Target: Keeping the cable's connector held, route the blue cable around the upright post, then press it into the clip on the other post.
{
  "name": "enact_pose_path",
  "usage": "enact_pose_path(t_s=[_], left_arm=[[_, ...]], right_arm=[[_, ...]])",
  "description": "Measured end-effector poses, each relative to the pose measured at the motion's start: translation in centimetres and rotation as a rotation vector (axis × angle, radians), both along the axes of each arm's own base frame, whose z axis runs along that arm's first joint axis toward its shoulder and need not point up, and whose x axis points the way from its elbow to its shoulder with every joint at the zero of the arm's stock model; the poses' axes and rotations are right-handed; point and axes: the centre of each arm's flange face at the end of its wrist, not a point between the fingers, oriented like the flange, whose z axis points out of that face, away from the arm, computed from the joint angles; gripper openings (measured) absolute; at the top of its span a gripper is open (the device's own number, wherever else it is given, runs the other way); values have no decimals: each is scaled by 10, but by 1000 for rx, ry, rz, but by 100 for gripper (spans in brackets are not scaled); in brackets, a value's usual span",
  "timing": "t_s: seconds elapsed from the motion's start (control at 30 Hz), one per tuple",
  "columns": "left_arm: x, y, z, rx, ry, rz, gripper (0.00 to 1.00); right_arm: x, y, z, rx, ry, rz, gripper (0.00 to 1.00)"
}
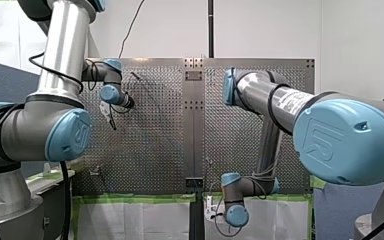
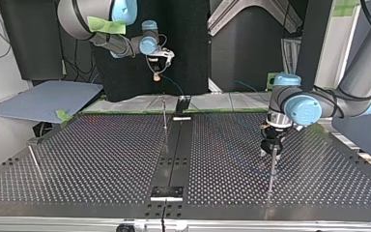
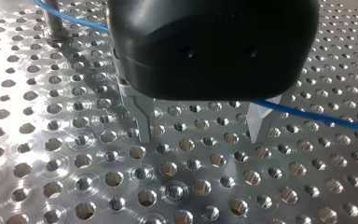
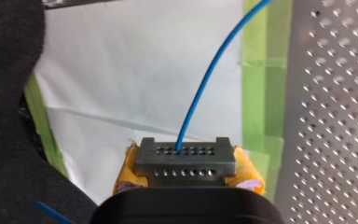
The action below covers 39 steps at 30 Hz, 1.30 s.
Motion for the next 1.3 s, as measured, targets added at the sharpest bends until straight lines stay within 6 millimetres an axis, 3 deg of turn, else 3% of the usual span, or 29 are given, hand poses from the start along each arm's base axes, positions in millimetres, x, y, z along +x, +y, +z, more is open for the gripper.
enact_pose_path(t_s=[0.3,0.9,1.3], left_arm=[[1,2,0,-8,-2,4,98],[2,8,1,-25,-3,30,96],[-1,12,-2,-37,21,76,96]], right_arm=[[-11,-6,37,-75,-30,-17,0],[-24,13,114,-237,-48,-7,0],[-51,53,109,-207,-27,-12,0]])
